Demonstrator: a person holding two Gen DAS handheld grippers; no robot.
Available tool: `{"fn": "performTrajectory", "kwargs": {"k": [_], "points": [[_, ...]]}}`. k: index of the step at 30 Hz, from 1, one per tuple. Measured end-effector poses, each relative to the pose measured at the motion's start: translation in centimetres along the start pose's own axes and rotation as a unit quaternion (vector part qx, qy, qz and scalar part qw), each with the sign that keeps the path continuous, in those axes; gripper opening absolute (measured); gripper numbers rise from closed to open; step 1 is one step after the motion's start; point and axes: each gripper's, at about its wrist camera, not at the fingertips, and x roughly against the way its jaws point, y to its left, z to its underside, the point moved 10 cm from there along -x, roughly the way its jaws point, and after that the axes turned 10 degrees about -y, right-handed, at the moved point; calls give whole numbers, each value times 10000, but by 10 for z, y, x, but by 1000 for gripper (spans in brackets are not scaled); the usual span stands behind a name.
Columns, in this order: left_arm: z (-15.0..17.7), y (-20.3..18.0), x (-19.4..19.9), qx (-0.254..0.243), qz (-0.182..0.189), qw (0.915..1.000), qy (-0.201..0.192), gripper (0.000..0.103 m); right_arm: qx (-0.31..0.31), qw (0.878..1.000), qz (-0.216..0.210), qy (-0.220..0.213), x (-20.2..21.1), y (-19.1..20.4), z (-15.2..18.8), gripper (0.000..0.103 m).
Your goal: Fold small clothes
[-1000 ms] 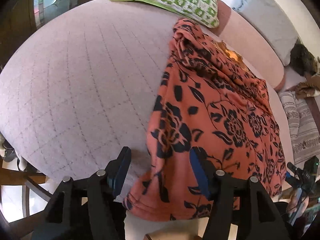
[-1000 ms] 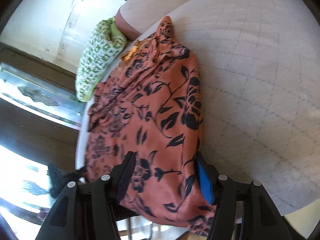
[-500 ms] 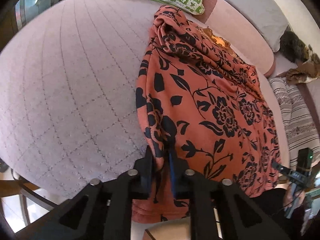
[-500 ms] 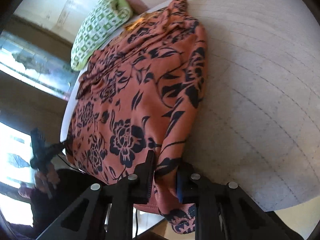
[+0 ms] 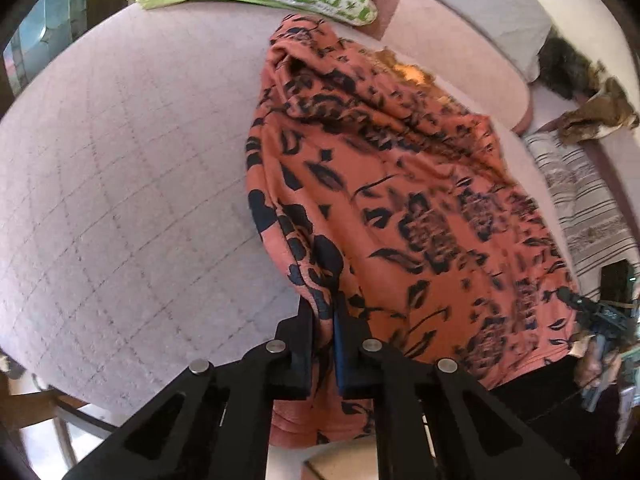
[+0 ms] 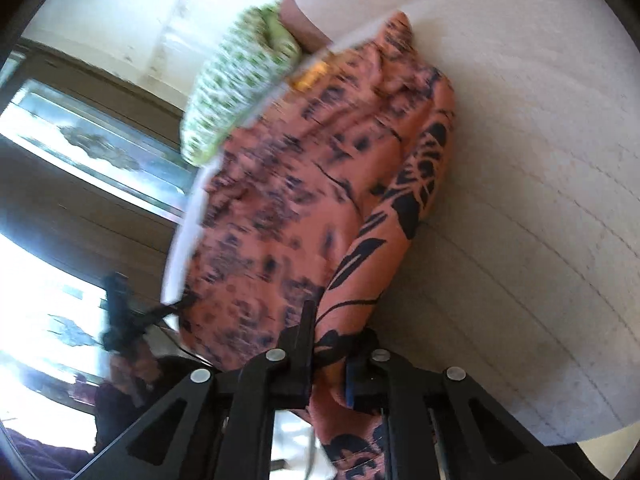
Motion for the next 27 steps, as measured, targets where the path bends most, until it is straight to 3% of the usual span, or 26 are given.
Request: {"fn": "performTrajectory", "kwargs": {"k": [5, 8, 13, 17, 19, 22, 25, 27], "points": [[-32, -9, 16, 223, 542, 9982, -130, 8, -417, 9971, -598, -231, 2, 18, -25, 11], [-70, -15, 23, 362, 731, 9963, -276, 8, -556, 9933, -903, -461, 1, 29, -53, 11], [-142, -21, 21, 379, 817, 9947, -501, 8, -848, 9833, -1206, -1071, -9, 33, -128, 11], [-215, -15, -8, 645, 822, 9928, -584, 8, -1229, 9717, -1249, -1585, -29, 16, -213, 11], [-250, -9, -35, 797, 696, 9924, -627, 8, -1403, 9678, -1165, -1735, -44, 3, -250, 11], [-285, 11, -90, 1109, 461, 9913, -540, 13, -1883, 9639, -595, -1784, -87, -36, -294, 15], [-288, 45, -135, 1693, 62, 9841, -528, 20, -2347, 9610, 9, -1460, -136, -78, -298, 16], [-282, 61, -142, 1943, -89, 9784, -700, 22, -2554, 9580, 121, -1296, -154, -94, -292, 17]]}}
